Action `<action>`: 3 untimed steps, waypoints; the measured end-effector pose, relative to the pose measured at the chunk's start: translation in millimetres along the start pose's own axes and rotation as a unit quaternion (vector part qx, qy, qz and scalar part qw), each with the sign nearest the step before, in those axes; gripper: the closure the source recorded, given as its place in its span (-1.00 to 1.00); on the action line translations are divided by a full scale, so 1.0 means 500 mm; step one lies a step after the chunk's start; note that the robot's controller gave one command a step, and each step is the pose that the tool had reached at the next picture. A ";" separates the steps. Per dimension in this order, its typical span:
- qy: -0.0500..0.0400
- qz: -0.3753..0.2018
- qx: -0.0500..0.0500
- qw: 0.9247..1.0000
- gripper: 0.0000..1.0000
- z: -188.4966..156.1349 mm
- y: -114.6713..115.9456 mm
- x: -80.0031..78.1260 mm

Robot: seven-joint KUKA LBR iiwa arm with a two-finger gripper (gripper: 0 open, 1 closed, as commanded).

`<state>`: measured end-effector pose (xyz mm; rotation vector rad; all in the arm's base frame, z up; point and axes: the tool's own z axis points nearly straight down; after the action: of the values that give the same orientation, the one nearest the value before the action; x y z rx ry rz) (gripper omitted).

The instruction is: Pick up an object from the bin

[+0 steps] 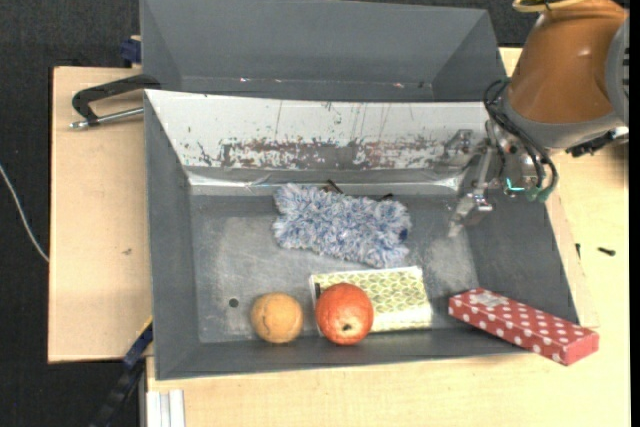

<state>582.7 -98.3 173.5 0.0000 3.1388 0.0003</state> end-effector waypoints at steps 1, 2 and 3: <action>0.000 -0.056 0.000 0.998 -1.00 0.078 0.080 -0.013; 0.001 -0.050 -0.001 0.999 -1.00 0.103 0.113 -0.018; 0.000 -0.107 0.000 0.994 1.00 0.195 0.169 -0.026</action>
Offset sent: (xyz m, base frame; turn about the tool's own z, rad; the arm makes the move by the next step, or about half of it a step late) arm 0.0082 0.0545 -0.0519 -0.0987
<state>595.8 -13.6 76.2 -0.3363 3.1199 -0.0011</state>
